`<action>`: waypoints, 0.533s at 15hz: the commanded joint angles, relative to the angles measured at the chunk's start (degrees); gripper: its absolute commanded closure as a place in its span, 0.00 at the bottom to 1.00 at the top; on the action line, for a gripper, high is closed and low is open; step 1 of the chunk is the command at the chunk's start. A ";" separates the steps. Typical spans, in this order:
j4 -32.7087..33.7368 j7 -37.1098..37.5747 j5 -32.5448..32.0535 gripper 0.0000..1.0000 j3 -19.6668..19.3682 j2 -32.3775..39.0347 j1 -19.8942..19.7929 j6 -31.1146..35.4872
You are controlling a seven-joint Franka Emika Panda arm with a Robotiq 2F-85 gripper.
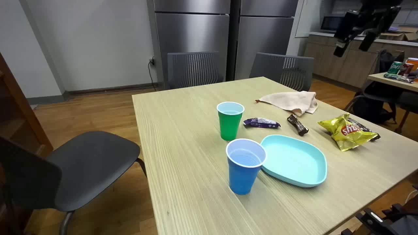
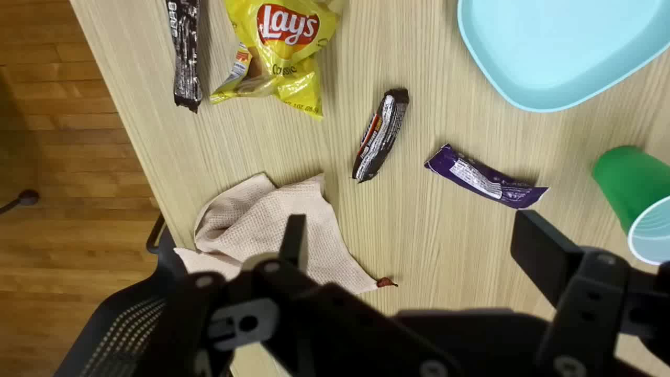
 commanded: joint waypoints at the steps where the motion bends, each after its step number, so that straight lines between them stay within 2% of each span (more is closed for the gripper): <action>1: 0.07 -0.07 0.10 0.00 0.10 -0.03 -0.07 -0.15; 8: 0.09 0.36 -1.39 0.00 0.39 0.61 -0.61 1.33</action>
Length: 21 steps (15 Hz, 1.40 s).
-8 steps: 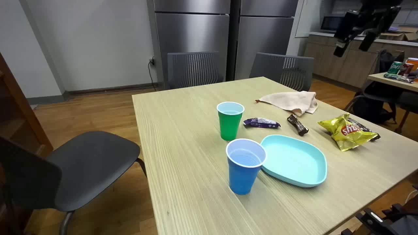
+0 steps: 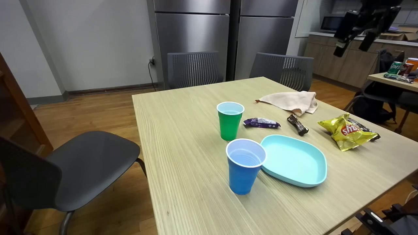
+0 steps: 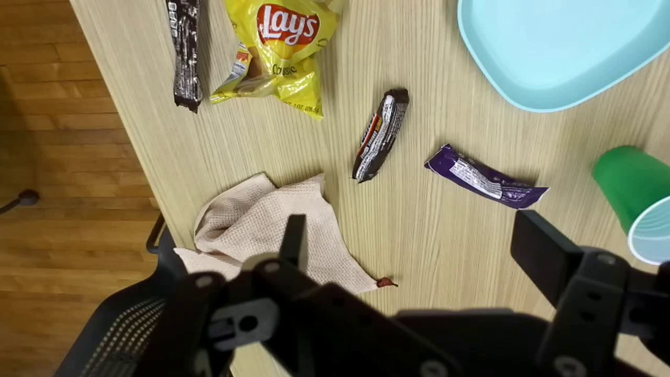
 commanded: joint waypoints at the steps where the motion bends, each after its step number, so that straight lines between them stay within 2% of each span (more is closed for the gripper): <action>1: 0.30 1.17 -2.41 0.00 0.64 1.52 -1.10 2.56; 6: 3.66 5.53 -2.02 0.00 0.43 11.47 -2.11 12.06; 10: 7.85 9.29 -1.30 0.00 -0.41 20.48 -2.06 16.33; 16: 15.43 13.23 3.39 0.00 -2.43 32.84 -0.11 15.03; 21: 18.90 15.33 5.18 0.00 -4.05 40.45 1.64 15.15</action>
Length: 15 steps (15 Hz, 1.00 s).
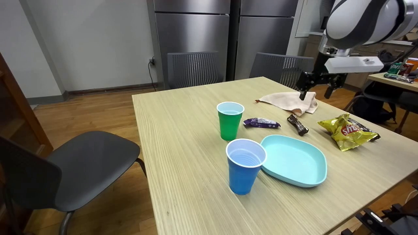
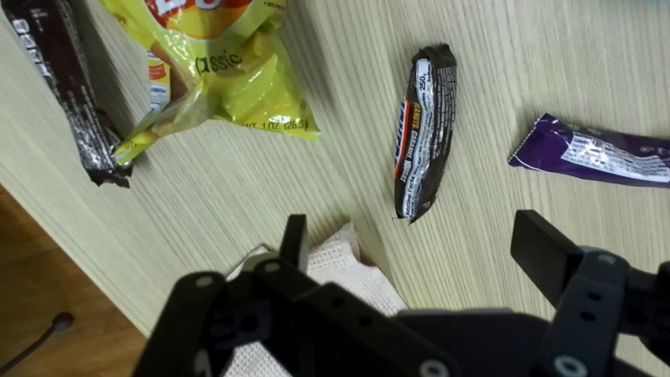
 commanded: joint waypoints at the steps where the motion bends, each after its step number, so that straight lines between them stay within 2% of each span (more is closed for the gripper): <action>1: 4.13 2.65 1.37 0.00 -1.88 5.99 2.36 -0.49; 8: 9.71 4.64 3.65 0.00 -3.34 13.99 4.85 -1.74; 15: 13.70 5.54 3.74 0.00 -4.36 18.29 6.89 -2.64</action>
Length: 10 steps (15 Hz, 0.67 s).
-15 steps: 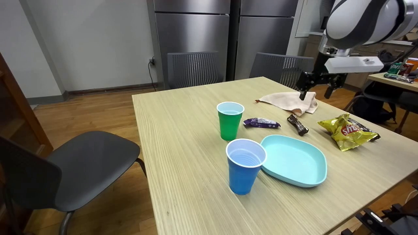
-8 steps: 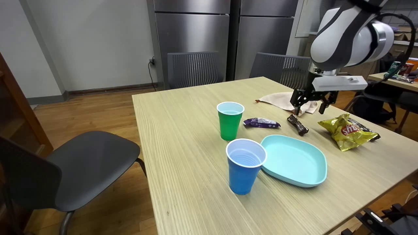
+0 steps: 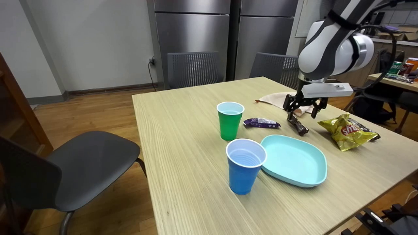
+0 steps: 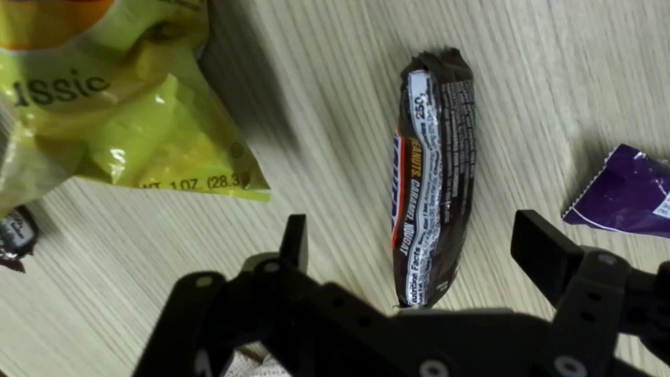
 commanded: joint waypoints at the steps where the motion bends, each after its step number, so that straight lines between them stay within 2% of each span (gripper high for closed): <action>1: 3.23 1.47 0.43 0.00 -1.58 2.44 2.06 -2.24; 8: 4.66 1.61 0.29 0.00 -2.48 4.68 2.95 -2.94; 9: 4.73 1.60 0.25 0.06 -2.60 4.83 3.03 -3.04; 10: 4.78 1.61 0.20 0.28 -2.75 4.97 3.15 -3.04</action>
